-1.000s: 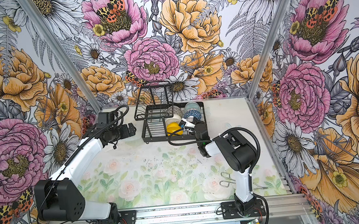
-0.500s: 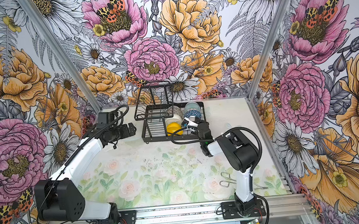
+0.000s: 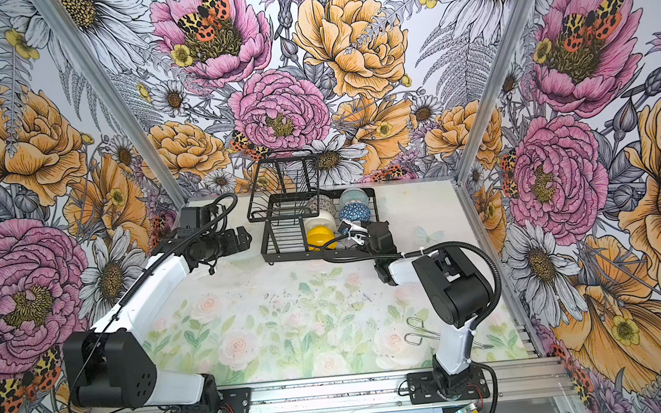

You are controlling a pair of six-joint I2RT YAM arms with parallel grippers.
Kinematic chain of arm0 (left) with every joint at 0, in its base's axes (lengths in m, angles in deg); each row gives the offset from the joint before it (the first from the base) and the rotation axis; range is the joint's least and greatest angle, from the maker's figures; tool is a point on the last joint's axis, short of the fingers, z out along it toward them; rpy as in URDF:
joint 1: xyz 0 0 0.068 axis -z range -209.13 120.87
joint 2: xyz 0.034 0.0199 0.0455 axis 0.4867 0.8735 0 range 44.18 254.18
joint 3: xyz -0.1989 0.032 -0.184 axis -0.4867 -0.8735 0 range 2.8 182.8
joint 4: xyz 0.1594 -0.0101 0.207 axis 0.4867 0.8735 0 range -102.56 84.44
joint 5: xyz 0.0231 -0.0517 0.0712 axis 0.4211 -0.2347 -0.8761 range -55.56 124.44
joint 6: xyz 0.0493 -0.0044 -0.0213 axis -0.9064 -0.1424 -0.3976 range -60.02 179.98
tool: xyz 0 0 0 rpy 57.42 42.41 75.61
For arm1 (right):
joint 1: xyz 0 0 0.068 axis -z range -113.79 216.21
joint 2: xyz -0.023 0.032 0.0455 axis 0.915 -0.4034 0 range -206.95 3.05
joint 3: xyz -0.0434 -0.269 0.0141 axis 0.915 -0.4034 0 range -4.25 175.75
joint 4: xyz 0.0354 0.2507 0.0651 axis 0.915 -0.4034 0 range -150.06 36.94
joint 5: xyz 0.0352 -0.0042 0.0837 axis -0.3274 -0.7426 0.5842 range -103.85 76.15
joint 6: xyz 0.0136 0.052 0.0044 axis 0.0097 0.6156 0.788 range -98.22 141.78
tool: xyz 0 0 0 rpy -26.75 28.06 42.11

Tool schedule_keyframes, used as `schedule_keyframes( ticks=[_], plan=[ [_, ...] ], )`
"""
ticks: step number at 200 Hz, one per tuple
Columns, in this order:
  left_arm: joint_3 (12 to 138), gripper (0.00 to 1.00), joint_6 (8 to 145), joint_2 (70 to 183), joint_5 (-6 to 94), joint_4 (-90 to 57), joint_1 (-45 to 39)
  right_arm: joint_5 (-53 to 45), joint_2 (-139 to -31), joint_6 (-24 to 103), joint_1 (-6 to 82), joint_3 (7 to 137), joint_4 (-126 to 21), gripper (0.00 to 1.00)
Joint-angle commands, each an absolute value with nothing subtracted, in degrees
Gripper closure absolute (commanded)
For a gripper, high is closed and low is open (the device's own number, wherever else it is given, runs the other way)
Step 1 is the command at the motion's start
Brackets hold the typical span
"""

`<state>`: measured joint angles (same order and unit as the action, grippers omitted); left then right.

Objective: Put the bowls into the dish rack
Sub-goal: 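Lower the brown-striped bowl into the rack slot beside the blue bowl with the right gripper, then open the right gripper and lift it away from the brown-striped bowl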

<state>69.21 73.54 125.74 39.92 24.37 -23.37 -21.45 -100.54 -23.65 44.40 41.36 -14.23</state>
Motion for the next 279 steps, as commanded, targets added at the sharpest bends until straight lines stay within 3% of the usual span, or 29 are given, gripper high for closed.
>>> schedule_keyframes(
  ticks=[1, 136, 245, 279],
  plan=[
    [68.14, 0.01, 74.03, 125.32, 40.95, 22.55, -23.76, -16.6, -98.04, -19.77, 44.14, 42.89, -19.66, 1.0],
    [67.45, 0.01, 74.04, 124.6, 40.99, 22.51, -23.95, -11.04, -97.67, -14.74, 45.38, 49.58, -34.26, 1.0],
    [67.14, 0.01, 74.13, 124.87, 41.3, 22.17, -23.9, -12.53, -97.83, -13.33, 45.11, 51.13, -36.27, 1.0],
    [67.13, 0.01, 74.17, 124.78, 41.3, 22.16, -23.98, -12.8, -97.85, -13.12, 44.77, 51.55, -36.27, 0.91]
  ],
)
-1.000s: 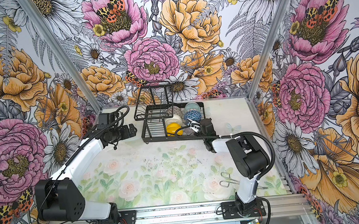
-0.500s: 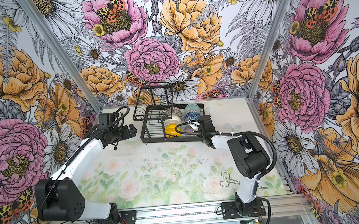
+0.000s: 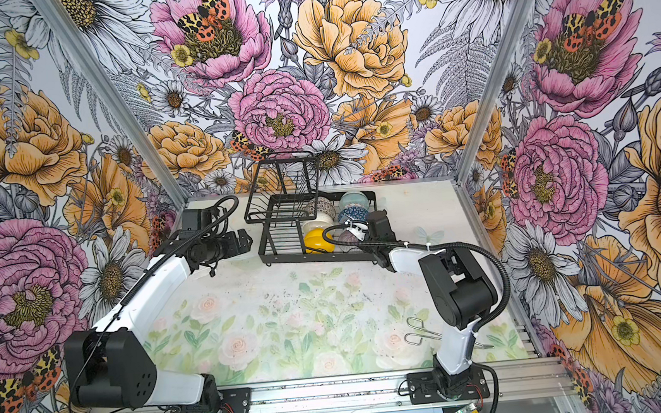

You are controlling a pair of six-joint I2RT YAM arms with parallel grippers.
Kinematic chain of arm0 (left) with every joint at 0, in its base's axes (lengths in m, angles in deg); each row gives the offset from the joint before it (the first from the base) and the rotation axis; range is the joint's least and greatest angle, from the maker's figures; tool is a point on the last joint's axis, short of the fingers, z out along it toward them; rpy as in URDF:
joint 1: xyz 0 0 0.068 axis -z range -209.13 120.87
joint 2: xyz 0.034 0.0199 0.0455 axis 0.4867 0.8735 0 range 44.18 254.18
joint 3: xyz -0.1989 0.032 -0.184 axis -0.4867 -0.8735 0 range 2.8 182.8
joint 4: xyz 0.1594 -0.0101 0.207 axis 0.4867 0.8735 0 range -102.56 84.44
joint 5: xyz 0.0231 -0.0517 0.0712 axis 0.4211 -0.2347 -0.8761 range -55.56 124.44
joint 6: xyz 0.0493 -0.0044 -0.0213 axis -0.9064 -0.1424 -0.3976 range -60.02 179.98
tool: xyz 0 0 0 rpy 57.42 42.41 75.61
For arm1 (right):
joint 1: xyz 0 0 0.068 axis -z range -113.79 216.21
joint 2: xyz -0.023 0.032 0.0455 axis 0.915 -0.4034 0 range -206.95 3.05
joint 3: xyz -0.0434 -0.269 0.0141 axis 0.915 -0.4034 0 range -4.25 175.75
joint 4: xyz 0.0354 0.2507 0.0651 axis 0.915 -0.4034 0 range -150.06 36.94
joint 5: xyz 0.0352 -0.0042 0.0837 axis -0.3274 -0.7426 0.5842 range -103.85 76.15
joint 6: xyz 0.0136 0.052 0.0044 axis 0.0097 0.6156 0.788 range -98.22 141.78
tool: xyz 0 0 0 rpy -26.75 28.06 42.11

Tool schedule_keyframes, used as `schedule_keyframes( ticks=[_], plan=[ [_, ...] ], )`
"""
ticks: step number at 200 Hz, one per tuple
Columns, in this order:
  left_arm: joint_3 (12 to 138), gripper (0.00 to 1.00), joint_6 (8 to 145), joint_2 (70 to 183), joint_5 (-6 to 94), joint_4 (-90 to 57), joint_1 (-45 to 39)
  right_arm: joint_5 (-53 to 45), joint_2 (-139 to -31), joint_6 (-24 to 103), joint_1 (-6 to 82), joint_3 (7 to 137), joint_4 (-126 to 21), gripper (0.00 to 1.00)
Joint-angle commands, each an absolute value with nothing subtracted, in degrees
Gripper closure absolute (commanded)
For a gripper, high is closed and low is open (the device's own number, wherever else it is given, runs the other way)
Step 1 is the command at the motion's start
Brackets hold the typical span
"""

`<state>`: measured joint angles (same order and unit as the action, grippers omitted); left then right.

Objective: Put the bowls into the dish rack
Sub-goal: 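Open the right gripper and lift it away from the brown-striped bowl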

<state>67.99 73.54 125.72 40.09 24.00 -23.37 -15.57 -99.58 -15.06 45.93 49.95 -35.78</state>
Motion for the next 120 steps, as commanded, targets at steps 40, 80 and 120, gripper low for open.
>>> schedule_keyframes(
  ticks=[40, 80, 120],
  plan=[
    [66.94, 0.01, 74.13, 124.78, 41.39, 22.08, -23.95, -13.03, -98.08, -13.08, 44.32, 51.74, -36.28, 0.86],
    [66.8, 0.01, 74.1, 124.78, 41.39, 22.03, -24.0, -13.13, -98.02, -13.04, 44.01, 51.96, -36.5, 0.78],
    [66.78, 0.01, 74.19, 124.87, 41.58, 21.88, -23.94, -13.32, -98.11, -13.04, 43.97, 52.16, -36.62, 0.76]
  ],
)
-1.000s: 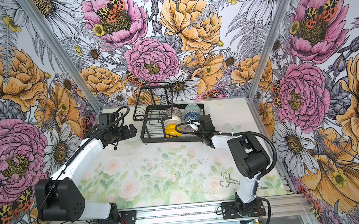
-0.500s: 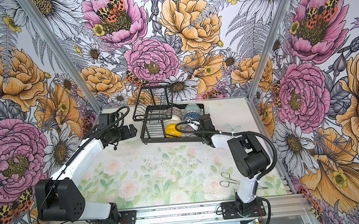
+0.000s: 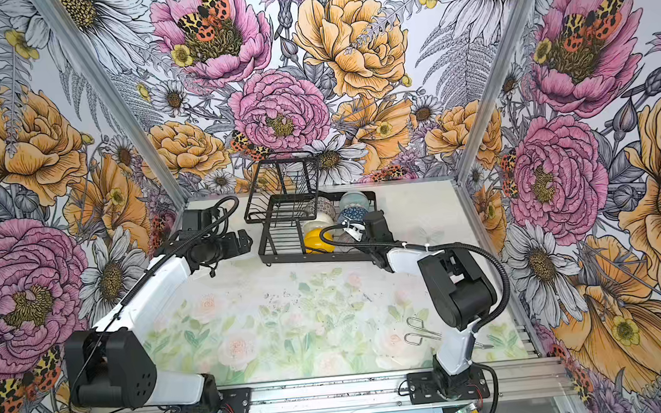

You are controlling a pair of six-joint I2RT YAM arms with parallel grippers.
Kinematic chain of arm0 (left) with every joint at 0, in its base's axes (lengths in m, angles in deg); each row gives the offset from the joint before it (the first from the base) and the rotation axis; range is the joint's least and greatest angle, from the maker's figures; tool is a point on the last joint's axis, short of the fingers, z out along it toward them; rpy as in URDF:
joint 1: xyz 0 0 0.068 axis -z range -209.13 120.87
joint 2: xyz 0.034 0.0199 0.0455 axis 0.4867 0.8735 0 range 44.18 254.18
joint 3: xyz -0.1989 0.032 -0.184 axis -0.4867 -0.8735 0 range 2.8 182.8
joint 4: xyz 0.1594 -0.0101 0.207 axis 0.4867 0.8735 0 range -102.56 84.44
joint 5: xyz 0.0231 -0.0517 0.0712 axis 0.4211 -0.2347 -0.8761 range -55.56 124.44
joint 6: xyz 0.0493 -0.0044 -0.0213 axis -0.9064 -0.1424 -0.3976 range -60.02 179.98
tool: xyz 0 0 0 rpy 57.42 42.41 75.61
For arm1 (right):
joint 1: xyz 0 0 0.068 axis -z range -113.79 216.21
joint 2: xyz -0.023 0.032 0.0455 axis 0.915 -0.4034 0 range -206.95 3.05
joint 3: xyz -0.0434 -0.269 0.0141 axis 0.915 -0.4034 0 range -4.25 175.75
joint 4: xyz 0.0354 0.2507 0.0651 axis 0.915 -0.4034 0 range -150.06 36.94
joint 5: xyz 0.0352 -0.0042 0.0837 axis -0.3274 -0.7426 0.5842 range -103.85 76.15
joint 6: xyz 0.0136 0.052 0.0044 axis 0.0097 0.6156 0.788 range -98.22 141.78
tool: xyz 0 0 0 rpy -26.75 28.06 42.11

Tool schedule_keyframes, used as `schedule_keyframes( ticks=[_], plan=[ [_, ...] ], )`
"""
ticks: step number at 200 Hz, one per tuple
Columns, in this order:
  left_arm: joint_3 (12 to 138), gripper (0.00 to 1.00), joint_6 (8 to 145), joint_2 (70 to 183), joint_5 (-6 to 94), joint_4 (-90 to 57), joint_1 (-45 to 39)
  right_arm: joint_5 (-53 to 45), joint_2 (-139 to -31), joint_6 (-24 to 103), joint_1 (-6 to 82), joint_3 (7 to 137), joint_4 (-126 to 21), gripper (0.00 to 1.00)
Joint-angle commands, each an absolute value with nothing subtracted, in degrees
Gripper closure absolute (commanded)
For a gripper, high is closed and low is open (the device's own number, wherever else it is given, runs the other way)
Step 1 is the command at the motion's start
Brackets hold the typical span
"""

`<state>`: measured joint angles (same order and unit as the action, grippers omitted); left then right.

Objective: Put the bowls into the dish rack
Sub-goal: 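Open the right gripper and lift it away from the brown-striped bowl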

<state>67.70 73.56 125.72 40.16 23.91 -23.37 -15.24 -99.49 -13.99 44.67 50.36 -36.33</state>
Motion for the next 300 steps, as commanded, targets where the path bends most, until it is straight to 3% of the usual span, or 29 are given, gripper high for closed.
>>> schedule_keyframes(
  ticks=[1, 83, 115, 148, 169, 300],
  plan=[
    [66.78, 0.01, 74.2, 124.87, 41.57, 21.84, -23.99, -13.28, -98.11, -13.03, 43.97, 52.17, -36.66, 0.76],
    [66.89, 0.01, 74.19, 125.2, 42.02, 21.63, -23.9, -13.76, -98.38, -13.31, 43.71, 52.55, -37.65, 0.68],
    [66.94, 0.01, 74.08, 125.26, 42.11, 21.58, -23.94, -13.74, -97.88, -13.37, 43.62, 52.66, -38.37, 0.53],
    [66.8, 0.01, 74.13, 125.22, 42.07, 21.5, -23.94, -13.9, -96.94, -13.29, 43.59, 52.31, -38.73, 0.25],
    [66.7, 0.01, 74.12, 125.14, 42.03, 21.47, -23.95, -14.2, -96.38, -13.13, 43.71, 51.92, -38.93, 0.17],
    [66.47, 0.01, 74.07, 124.78, 41.78, 21.37, -24.08, -13.95, -91.81, -12.68, 43.71, 49.77, -41.81, 0.1]
  ],
)
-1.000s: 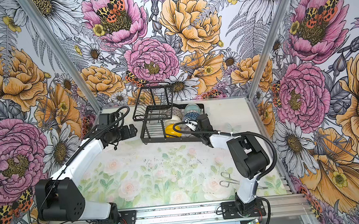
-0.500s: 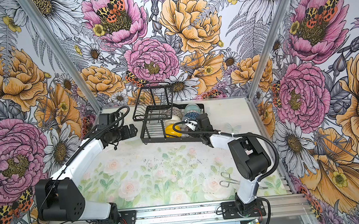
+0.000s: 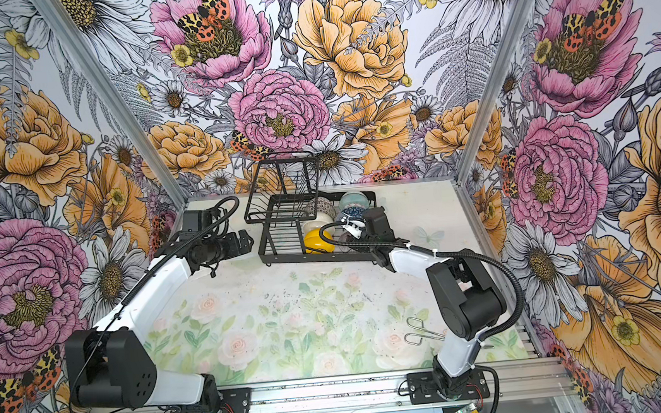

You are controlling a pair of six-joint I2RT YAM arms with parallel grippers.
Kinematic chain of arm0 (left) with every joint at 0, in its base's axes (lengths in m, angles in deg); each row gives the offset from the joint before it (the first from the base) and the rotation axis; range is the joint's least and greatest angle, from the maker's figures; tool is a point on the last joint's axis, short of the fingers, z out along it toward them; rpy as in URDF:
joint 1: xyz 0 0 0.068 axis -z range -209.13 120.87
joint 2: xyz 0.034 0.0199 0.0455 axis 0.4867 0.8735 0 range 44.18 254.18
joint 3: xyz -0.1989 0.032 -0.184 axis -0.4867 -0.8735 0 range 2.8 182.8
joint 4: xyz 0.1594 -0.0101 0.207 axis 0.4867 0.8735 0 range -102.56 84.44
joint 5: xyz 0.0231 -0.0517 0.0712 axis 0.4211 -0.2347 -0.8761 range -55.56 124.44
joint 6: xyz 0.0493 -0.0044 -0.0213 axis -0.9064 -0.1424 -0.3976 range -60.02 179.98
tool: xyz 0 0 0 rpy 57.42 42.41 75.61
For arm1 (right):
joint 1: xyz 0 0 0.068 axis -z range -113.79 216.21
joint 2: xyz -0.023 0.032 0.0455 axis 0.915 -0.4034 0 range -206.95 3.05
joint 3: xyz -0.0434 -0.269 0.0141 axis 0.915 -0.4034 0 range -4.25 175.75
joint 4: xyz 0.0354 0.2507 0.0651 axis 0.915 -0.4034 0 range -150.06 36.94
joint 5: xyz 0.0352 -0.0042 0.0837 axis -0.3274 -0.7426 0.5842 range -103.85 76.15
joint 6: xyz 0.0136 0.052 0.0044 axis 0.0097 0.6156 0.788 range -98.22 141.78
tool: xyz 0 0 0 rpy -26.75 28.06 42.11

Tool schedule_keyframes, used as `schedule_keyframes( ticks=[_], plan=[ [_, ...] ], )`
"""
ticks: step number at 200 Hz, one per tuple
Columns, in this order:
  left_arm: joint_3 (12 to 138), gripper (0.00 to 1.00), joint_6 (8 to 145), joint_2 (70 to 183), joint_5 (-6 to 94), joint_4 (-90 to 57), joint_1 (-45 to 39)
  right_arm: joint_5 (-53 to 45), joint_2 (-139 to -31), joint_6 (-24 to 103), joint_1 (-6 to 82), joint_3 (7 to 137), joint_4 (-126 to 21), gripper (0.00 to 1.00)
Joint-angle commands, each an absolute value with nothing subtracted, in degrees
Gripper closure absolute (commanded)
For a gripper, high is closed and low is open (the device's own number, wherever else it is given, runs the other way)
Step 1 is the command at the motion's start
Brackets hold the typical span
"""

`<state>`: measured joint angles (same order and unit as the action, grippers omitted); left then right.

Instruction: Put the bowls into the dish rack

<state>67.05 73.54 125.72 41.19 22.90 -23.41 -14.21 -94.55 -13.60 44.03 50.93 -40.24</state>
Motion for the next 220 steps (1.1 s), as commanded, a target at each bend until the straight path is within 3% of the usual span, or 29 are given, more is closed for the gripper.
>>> schedule_keyframes(
  ticks=[1, 87, 100, 125, 168, 220],
  plan=[
    [66.45, 0.01, 74.1, 124.78, 41.76, 21.37, -24.1, -13.9, -91.71, -12.68, 43.71, 49.74, -41.85, 0.1],
    [66.04, 0.01, 74.1, 123.66, 39.55, 20.35, -24.17, -9.9, -83.91, -10.43, 43.62, 46.32, -49.35, 0.09],
    [65.58, 0.01, 74.19, 122.92, 38.55, 19.66, -24.21, -10.61, -82.9, -9.18, 43.62, 45.71, -49.46, 0.01],
    [63.88, 0.01, 74.83, 120.35, 34.33, 17.35, -24.43, -12.2, -80.58, -6.74, 43.71, 44.81, -49.46, 0.01],
    [55.93, 0.01, 75.6, 112.6, 26.29, 6.33, -24.81, -10.34, -74.55, 1.05, 46.36, 43.01, -46.67, 0.0],
    [43.01, 0.01, 72.93, 107.76, 14.87, -13.16, -25.26, -14.97, -67.56, 19.08, 57.35, 35.9, -31.84, 0.01]
  ],
)
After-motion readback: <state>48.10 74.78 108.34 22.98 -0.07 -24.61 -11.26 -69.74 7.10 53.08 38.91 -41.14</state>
